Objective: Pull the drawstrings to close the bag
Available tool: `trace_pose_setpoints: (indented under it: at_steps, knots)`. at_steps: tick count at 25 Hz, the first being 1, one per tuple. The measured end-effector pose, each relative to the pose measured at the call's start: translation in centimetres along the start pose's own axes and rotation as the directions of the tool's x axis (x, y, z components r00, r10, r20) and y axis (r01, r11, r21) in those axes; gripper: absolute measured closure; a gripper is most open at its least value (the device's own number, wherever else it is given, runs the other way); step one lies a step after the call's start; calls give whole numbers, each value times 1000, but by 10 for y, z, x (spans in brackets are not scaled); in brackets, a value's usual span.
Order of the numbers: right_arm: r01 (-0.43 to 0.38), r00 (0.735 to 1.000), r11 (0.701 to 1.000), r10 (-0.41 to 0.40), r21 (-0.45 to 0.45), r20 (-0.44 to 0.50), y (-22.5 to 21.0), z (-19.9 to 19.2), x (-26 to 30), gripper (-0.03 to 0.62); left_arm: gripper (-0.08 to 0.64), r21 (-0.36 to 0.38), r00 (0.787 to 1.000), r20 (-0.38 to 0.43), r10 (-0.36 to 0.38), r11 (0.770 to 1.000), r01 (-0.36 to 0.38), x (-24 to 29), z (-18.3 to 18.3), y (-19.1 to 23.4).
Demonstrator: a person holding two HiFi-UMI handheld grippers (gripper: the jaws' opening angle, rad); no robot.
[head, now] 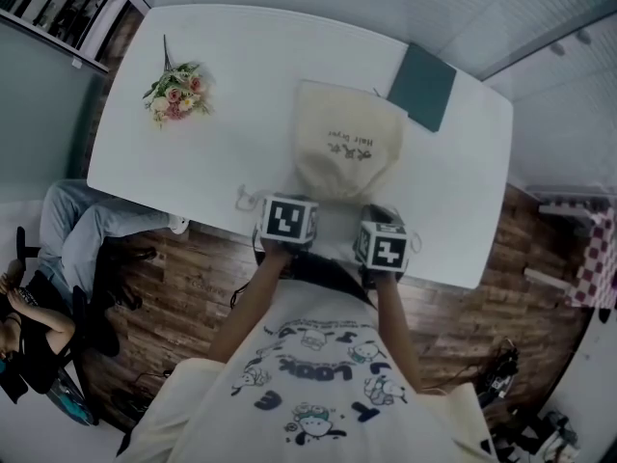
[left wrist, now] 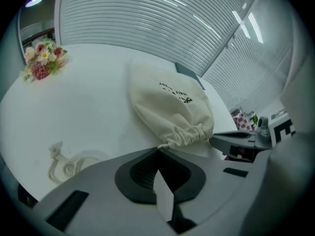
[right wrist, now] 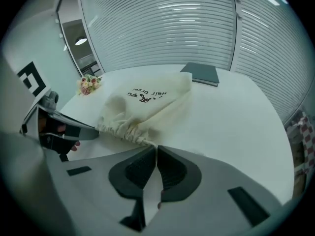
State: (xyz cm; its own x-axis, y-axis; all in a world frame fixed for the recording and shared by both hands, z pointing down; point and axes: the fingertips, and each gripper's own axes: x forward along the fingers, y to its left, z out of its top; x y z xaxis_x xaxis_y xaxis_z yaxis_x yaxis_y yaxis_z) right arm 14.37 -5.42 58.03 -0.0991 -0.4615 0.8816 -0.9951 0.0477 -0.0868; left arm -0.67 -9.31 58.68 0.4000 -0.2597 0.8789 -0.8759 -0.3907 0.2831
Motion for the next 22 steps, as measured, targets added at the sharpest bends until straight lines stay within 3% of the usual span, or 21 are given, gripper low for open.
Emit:
trace_pose_setpoints:
  at_steps: [8,11,15,17,20,22]
  knots:
    - [-31,999,991,28,134,24,-12,-2,-2,565,517,-67,999,33,27,997,-25,-5,3,11]
    - [-30,999,987,25,158,34,-17,-3,-2,563,517,-145,1000,6,-1,990,1,-4,-6,13]
    - [-48,997,948,28,314,68,-45,-2,-9,572,517,-213,1000,1,-14,977,14,-9,-10,22]
    - [-50,996,955,27,294,79,-48,2,-13,575,517,-220,999,16,-33,975,35,-11,-7,18]
    - [-33,995,975,11,222,99,-38,6,-17,575,517,-144,1000,23,-19,989,22,-12,-6,16]
    - [-42,994,978,21,206,104,-35,2,-20,575,515,-131,998,37,-50,990,54,-15,-8,13]
